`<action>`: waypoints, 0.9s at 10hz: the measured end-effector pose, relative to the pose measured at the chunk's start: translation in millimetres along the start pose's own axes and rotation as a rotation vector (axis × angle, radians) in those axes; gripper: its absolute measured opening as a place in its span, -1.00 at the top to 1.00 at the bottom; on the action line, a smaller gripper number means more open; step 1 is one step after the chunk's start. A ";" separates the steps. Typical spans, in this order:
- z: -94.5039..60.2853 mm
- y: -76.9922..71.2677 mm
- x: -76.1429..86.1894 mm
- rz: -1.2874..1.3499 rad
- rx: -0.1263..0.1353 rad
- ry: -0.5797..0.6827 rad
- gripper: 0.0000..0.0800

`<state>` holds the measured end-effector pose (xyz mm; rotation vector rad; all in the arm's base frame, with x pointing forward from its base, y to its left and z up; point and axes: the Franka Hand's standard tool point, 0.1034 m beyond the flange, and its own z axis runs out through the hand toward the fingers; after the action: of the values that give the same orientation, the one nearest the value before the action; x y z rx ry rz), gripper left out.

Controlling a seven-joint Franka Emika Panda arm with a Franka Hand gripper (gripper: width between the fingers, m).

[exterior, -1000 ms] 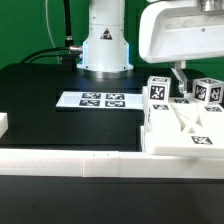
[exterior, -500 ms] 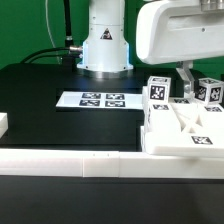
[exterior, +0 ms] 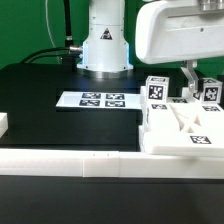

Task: Assemble chair

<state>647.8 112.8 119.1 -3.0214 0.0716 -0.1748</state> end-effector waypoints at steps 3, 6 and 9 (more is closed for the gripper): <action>0.3 3.8 -0.5 0.319 -0.004 0.009 0.29; -1.2 10.7 0.1 0.609 -0.035 0.015 0.28; -2.4 19.5 1.5 0.738 -0.048 0.025 0.28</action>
Offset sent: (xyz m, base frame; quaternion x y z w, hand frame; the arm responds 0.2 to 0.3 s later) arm -0.0026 0.0002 -0.0027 -0.0099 -0.0004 0.1711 0.9852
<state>648.2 93.2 119.3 -2.8047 1.1670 -0.1361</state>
